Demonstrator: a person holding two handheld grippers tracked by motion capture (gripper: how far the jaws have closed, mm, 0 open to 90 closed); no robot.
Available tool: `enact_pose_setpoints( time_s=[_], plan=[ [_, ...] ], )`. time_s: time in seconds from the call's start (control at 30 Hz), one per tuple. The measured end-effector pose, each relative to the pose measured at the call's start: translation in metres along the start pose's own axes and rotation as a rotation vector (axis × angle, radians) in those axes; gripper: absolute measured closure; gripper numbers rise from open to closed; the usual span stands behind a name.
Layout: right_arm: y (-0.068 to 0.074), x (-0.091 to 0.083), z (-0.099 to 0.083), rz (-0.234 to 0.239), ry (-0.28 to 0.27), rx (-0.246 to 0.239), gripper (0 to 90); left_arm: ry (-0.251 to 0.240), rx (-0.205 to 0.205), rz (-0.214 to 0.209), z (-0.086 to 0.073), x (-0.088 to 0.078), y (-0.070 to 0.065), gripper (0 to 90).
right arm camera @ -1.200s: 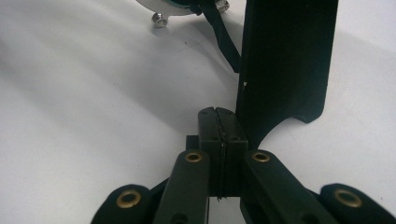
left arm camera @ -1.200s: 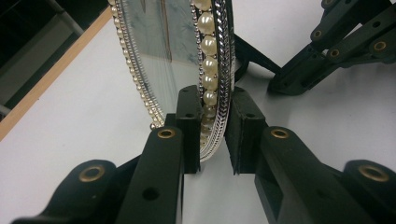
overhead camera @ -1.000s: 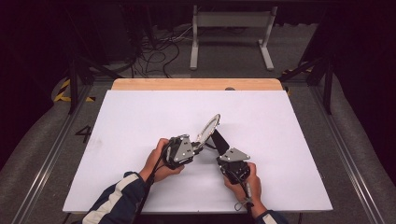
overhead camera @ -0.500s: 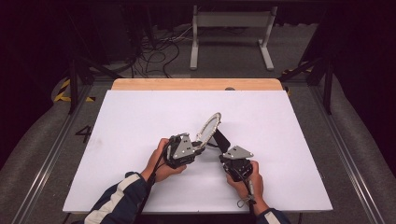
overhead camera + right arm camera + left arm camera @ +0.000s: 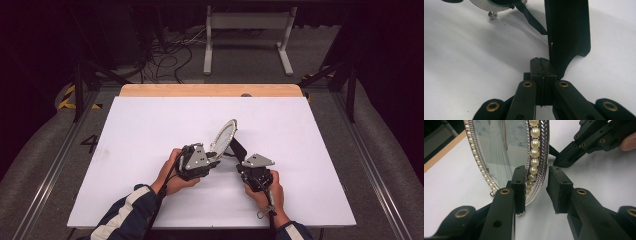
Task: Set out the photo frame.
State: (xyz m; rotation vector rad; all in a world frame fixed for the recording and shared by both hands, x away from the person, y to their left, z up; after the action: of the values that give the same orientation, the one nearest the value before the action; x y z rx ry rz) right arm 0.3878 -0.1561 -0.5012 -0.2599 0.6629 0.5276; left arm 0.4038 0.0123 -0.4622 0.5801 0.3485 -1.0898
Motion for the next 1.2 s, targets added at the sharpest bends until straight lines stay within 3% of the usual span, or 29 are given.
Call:
enact_pose_setpoints(
  time_s=[0.63, 1.2],
  plan=[
    [-0.013, 0.003, 0.003, 0.001, 0.005, 0.024, 90.0, 0.0, 0.003, -0.044, -0.001, -0.002, -0.003, 66.5],
    [-0.027, 0.007, 0.005, 0.023, 0.002, 0.061, 90.0, -0.004, -0.008, -0.009, -0.008, -0.032, 0.0, 58.8]
  ],
)
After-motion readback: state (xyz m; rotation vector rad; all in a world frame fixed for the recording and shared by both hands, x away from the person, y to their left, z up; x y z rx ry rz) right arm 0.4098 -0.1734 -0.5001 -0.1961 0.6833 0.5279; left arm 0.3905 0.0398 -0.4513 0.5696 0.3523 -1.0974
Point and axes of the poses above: each handheld gripper's, and its own axes: x roughly forward along the jaws, z roughly out of its top, y roughly to its left, the point moved 6 cm from there along x, roughly forward along the jaws, and after that the axes turned 2 degrees about x, right-handed, at the moved point
